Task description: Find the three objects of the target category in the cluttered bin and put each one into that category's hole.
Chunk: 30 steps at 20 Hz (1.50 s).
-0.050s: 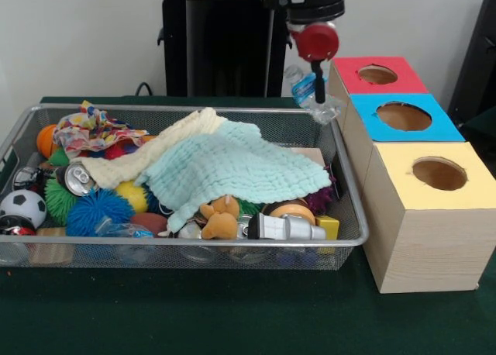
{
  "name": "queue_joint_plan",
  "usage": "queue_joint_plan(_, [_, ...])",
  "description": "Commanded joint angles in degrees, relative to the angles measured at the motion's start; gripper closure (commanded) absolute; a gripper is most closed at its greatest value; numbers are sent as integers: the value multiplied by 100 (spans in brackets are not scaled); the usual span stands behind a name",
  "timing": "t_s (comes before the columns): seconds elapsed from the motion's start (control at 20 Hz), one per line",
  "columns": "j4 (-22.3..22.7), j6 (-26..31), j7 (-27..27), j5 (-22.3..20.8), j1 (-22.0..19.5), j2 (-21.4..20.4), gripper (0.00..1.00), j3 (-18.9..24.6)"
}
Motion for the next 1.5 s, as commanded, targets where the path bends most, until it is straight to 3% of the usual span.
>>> queue_joint_plan(0.05, [559,259,1490,633,428,-612,100,-225])
queue_joint_plan(0.55, [1446,72,2318,2166,969,-1718,100,-873])
queue_joint_plan(0.95, [1334,-52,2467,2269,1532,-1606,100,-1541])
queue_joint_plan(1.15, [1078,-180,2533,2242,1829,-1270,100,-1748])
queue_joint_plan(1.5, [545,156,2381,2610,2130,-1145,100,-1686])
